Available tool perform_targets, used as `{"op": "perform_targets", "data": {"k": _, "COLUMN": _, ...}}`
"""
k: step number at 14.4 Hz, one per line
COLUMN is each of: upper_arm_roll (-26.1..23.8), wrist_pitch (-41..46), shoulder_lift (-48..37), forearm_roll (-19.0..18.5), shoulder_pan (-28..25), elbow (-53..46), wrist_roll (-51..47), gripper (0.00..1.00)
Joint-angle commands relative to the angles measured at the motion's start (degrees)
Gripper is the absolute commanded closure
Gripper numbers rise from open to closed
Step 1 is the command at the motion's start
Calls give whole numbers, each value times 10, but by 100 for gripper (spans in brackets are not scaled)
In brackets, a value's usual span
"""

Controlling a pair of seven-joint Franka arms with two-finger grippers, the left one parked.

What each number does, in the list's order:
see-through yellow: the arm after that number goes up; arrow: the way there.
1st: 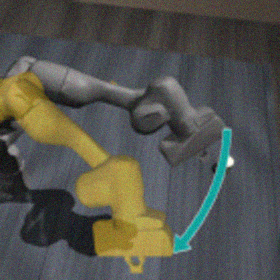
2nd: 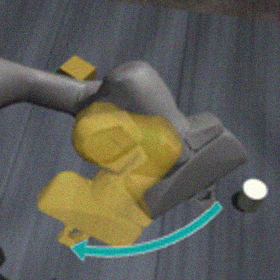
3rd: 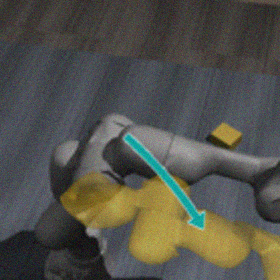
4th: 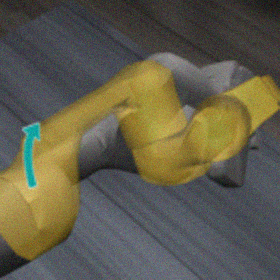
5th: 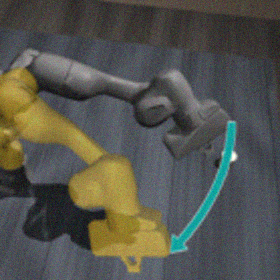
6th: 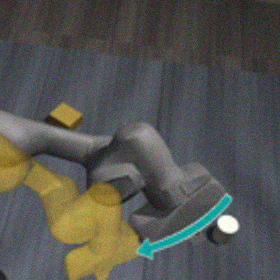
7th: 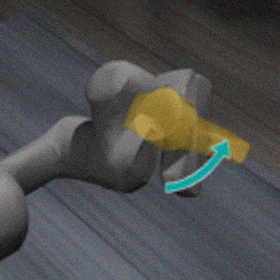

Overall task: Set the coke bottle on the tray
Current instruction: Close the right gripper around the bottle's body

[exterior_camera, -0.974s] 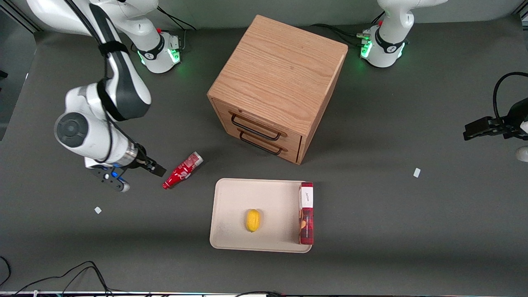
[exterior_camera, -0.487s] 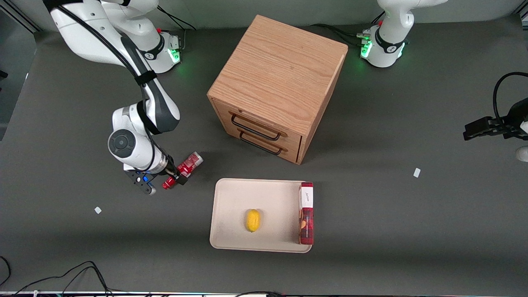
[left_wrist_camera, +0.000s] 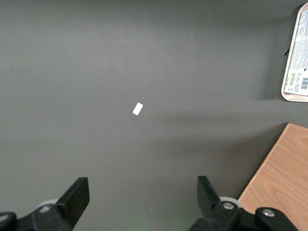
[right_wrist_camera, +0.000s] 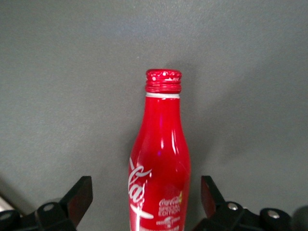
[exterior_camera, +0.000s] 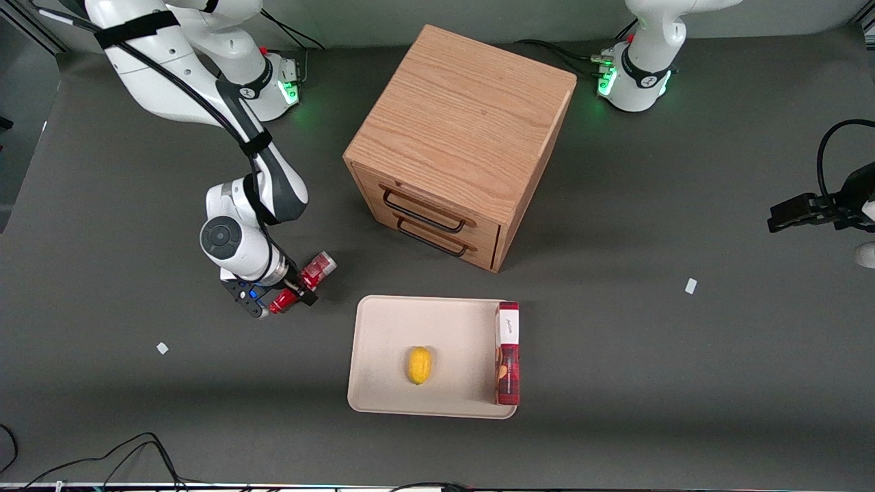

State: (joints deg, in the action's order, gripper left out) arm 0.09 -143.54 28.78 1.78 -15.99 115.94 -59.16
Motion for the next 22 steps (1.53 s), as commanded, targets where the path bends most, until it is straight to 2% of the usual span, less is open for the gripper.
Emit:
{"op": "perform_targets", "data": {"k": 1, "upper_arm_roll": 0, "wrist_pitch": -24, "shoulder_lift": 14, "forearm_roll": 5, "shoulder_pan": -9, "elbow": 3, "wrist_roll": -26, "gripper": 0}}
{"op": "perform_targets", "data": {"k": 3, "upper_arm_roll": 0, "wrist_pitch": -24, "shoulder_lift": 15, "forearm_roll": 5, "shoulder_pan": -11, "elbow": 3, "wrist_roll": -28, "gripper": 4}}
{"op": "perform_targets", "data": {"k": 10, "upper_arm_roll": -3, "wrist_pitch": -18, "shoulder_lift": 9, "forearm_roll": 5, "shoulder_pan": -10, "elbow": 2, "wrist_roll": -23, "gripper": 72}}
{"op": "perform_targets", "data": {"k": 11, "upper_arm_roll": -2, "wrist_pitch": -17, "shoulder_lift": 6, "forearm_roll": 5, "shoulder_pan": -10, "elbow": 2, "wrist_roll": -20, "gripper": 75}}
{"op": "perform_targets", "data": {"k": 13, "upper_arm_roll": -2, "wrist_pitch": 6, "shoulder_lift": -16, "forearm_roll": 5, "shoulder_pan": -9, "elbow": -3, "wrist_roll": -5, "gripper": 76}}
{"op": "perform_targets", "data": {"k": 16, "upper_arm_roll": 0, "wrist_pitch": 117, "shoulder_lift": -64, "forearm_roll": 5, "shoulder_pan": 1, "elbow": -47, "wrist_roll": 84, "gripper": 76}}
{"op": "perform_targets", "data": {"k": 20, "upper_arm_roll": 2, "wrist_pitch": 274, "shoulder_lift": -75, "forearm_roll": 5, "shoulder_pan": 11, "elbow": -180, "wrist_roll": 178, "gripper": 76}}
{"op": "perform_targets", "data": {"k": 22, "upper_arm_roll": -2, "wrist_pitch": 356, "shoulder_lift": -66, "forearm_roll": -16, "shoulder_pan": 8, "elbow": -266, "wrist_roll": 204, "gripper": 76}}
